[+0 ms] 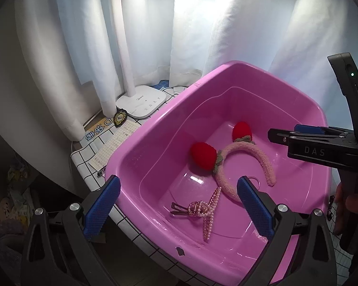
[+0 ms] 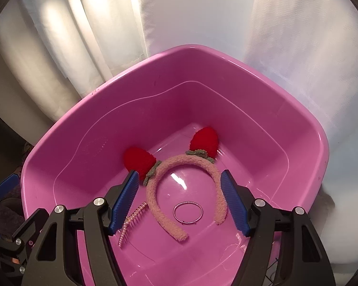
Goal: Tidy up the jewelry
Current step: 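Raise both open tools away from the tub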
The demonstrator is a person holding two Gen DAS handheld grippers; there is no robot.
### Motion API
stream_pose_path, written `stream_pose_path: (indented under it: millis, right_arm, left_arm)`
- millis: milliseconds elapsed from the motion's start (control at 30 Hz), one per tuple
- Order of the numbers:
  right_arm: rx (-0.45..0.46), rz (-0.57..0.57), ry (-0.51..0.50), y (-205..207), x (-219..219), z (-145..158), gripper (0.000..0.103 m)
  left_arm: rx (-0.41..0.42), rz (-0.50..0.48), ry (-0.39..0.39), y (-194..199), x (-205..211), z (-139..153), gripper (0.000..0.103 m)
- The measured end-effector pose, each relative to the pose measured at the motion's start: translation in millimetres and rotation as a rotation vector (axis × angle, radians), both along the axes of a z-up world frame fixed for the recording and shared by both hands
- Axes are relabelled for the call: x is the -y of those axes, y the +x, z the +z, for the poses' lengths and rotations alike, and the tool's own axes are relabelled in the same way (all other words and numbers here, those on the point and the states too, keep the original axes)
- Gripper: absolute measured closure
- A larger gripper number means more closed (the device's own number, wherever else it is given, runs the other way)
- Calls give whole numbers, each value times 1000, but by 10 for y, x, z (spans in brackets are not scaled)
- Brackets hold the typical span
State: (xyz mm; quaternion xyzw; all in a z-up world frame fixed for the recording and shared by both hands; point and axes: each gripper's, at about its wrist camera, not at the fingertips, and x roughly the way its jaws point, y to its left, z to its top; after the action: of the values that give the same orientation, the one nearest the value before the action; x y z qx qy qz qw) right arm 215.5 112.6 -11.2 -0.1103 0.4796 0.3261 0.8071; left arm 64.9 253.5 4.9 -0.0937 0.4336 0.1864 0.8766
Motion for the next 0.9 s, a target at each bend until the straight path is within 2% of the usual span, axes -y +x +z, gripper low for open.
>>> stream_pose_path:
  millis: [467,700,900]
  right_arm:
    - [86,33,79,-444,231,356,35]
    - [110,25,126,-696,668,524,35]
    - [136,0,140,-988,1229,577,31]
  left_arm:
    - [50,38,15,-388,317,248,7]
    - [85,48,11,-648,564,383,7]
    - [93,39,5,-869,830,420,6]
